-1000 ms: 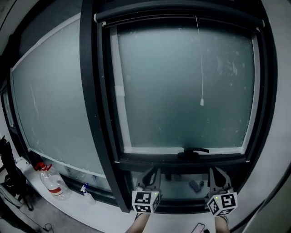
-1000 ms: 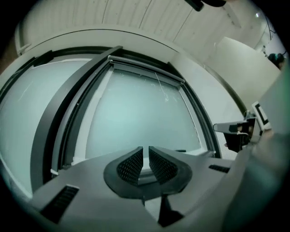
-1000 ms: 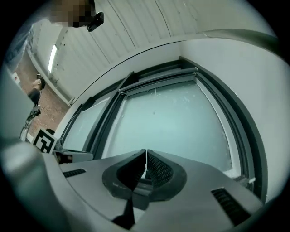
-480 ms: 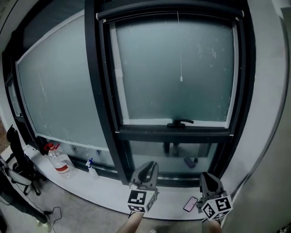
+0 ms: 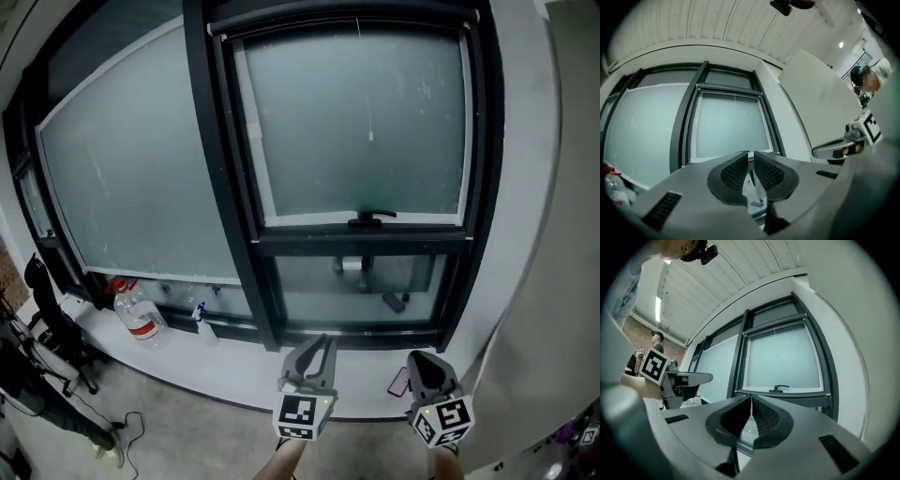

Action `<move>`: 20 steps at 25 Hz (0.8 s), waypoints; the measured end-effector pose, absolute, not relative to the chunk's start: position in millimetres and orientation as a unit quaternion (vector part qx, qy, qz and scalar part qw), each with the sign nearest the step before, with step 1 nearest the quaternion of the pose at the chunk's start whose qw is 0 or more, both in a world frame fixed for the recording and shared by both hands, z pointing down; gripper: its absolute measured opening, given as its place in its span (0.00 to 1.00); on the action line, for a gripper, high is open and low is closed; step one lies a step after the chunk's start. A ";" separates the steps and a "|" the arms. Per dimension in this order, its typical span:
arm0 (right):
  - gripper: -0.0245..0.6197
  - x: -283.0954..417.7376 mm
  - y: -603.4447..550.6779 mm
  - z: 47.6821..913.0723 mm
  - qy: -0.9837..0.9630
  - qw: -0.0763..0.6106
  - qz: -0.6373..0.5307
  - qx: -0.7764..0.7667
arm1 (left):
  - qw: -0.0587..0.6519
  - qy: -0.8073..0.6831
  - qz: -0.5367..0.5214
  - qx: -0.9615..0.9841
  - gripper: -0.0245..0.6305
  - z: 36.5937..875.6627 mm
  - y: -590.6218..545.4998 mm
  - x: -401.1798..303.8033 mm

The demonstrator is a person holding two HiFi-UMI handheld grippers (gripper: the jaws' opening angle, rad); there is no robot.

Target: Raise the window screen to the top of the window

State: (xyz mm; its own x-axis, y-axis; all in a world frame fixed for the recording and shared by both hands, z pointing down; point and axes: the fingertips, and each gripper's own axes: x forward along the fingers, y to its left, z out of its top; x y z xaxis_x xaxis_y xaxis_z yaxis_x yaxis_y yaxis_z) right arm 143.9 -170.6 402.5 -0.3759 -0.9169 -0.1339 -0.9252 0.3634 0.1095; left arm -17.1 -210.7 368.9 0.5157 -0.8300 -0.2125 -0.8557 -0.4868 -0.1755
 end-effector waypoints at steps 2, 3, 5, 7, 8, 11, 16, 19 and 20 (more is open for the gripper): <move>0.06 124.3 -154.4 411.8 0.826 0.031 0.065 -0.560 | 0.118 0.489 0.041 -0.864 0.10 380.9 -192.4 -37.0; 0.06 112.1 -145.1 416.1 0.825 0.032 0.060 -0.561 | 0.111 0.487 0.037 -0.865 0.10 386.1 -181.7 -48.3; 0.06 84.7 -126.1 422.9 0.822 0.030 0.058 -0.565 | 0.105 0.484 0.030 -0.868 0.10 394.1 -157.8 -72.9; 0.06 53.7 -105.6 427.0 0.820 0.033 0.056 -0.569 | 0.112 0.482 0.025 -0.869 0.10 398.9 -133.3 -99.8; 0.06 38.0 -93.7 428.6 0.819 0.036 0.054 -0.570 | 0.113 0.480 0.022 -0.870 0.10 401.7 -120.6 -112.9; 0.06 -4.3 -57.0 433.2 0.819 0.033 0.054 -0.571 | 0.104 0.478 0.018 -0.872 0.10 412.1 -83.8 -146.0; 0.06 -54.6 -8.0 424.9 0.822 0.016 0.077 -0.564 | 0.067 0.483 0.024 -0.873 0.10 424.3 -36.8 -180.4; 0.06 -67.1 14.5 417.2 0.820 0.019 0.086 -0.565 | 0.052 0.483 0.031 -0.873 0.10 426.4 -15.2 -188.0; 0.06 -68.2 21.6 414.3 0.819 0.021 0.088 -0.567 | 0.053 0.482 0.033 -0.874 0.10 426.0 -8.9 -188.6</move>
State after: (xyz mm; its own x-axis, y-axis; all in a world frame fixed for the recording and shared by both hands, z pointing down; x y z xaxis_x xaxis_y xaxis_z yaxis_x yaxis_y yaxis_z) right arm -68.2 21.6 414.3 -0.3559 -0.9249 -0.1340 -0.9323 0.3414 0.1198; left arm -188.6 -8.9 426.0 0.5341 -0.8385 -0.1081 -0.8454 -0.5307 -0.0602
